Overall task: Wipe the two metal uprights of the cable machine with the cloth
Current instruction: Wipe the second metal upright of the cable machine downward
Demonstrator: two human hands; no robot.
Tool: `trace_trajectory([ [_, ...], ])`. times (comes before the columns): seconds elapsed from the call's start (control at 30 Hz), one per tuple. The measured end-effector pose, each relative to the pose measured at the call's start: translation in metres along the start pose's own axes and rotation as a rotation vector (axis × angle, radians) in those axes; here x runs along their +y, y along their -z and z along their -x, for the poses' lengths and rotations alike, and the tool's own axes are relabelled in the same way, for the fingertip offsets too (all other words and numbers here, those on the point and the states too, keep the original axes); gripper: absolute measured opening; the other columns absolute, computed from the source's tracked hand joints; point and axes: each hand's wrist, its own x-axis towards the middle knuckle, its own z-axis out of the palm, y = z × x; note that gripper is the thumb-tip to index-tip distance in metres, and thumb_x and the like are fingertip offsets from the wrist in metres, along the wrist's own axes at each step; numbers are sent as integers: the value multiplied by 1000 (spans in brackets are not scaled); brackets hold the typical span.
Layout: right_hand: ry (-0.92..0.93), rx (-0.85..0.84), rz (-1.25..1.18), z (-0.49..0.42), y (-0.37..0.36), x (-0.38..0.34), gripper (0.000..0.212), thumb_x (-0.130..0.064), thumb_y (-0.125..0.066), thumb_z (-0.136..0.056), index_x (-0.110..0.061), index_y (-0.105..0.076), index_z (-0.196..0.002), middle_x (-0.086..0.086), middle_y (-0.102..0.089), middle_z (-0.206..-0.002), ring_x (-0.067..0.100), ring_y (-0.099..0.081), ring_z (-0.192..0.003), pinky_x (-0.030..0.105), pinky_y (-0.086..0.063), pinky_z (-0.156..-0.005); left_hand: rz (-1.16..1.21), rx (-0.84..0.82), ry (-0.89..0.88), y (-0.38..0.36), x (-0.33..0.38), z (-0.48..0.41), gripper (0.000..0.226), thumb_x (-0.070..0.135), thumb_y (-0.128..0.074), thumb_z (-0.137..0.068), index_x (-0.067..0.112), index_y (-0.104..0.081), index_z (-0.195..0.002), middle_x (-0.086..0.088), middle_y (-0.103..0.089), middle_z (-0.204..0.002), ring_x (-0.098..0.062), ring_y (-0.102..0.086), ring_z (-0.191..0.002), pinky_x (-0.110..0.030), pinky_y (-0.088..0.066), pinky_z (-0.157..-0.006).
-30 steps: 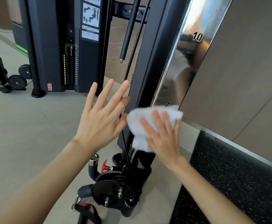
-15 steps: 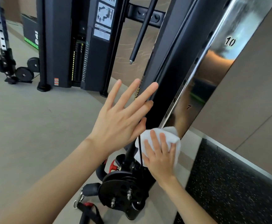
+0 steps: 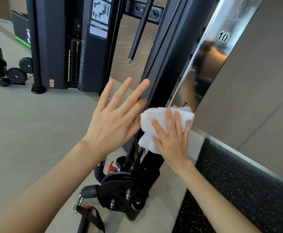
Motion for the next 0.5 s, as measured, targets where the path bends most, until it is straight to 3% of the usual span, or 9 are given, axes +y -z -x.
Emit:
trace_trajectory([
  [0.1, 10, -45, 0, 40, -18, -18, 50, -51, -16, -100, -31, -27, -145, 8, 5, -159, 28, 1, -146, 55, -11, -111, -16, -4, -2, -1, 1, 1, 32, 22, -43, -97, 8, -58, -121, -4, -22, -160, -34, -28, -144, -54, -14, -119],
  [0.2, 68, -155, -39, 106, -35, -44, 50, -51, -15, -100, -34, -21, -147, 9, -5, -158, 28, -1, -146, 49, -31, -92, -24, -28, -3, 2, 2, 2, 33, 19, -48, -92, 9, -53, -123, -5, -20, -159, -34, -27, -144, -55, -16, -119],
  [0.27, 69, -165, -61, 120, -39, -50, 47, -47, -20, -101, -33, -23, -145, 8, -14, -152, 28, -12, -141, 45, -34, -83, -32, -55, -8, 5, 4, 1, 33, 20, -47, -93, 10, -50, -124, -6, -18, -159, -33, -26, -144, -55, -17, -118],
  [0.4, 111, -94, -91, 98, -31, -31, 55, -35, -42, -92, -30, -24, -144, 8, -14, -149, 27, -17, -135, 49, -33, -92, -42, -76, 12, 8, 7, -1, 30, 21, -43, -96, 8, -51, -122, -8, -19, -159, -33, -28, -144, -54, -17, -119],
  [0.5, 43, 42, -134, 41, -16, 4, 57, -34, -37, -95, -32, -17, -148, 11, -11, -152, 26, -4, -145, 52, -20, -105, -57, -81, 25, 7, 11, -1, 31, 20, -43, -95, 8, -49, -123, -10, -20, -158, -34, -27, -144, -51, -13, -120],
])
